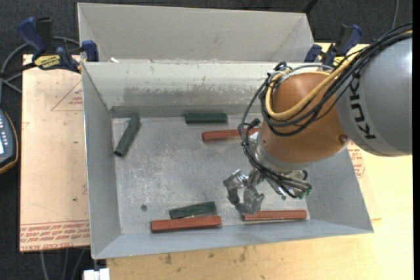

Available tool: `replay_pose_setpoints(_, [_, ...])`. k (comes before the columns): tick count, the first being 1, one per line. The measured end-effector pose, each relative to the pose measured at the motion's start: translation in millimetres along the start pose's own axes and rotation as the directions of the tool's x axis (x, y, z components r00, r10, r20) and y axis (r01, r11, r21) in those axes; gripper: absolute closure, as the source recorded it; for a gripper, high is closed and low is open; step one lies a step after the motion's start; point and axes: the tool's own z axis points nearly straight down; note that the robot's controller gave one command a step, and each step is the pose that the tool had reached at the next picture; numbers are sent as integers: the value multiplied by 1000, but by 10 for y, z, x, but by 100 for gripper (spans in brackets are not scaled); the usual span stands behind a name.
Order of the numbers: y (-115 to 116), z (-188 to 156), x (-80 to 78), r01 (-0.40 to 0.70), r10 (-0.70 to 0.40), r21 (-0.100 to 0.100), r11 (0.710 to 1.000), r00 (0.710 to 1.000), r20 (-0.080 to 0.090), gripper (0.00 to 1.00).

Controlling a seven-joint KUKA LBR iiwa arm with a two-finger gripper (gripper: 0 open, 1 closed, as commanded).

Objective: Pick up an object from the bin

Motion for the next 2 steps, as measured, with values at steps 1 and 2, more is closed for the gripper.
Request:
replay_pose_setpoints(1, [-2,-21,-31,2,-2,2,1000,1000,7,0])
replay_pose_setpoints(2, [-471,-53,-347,208,-208,7,978,978,10,0])
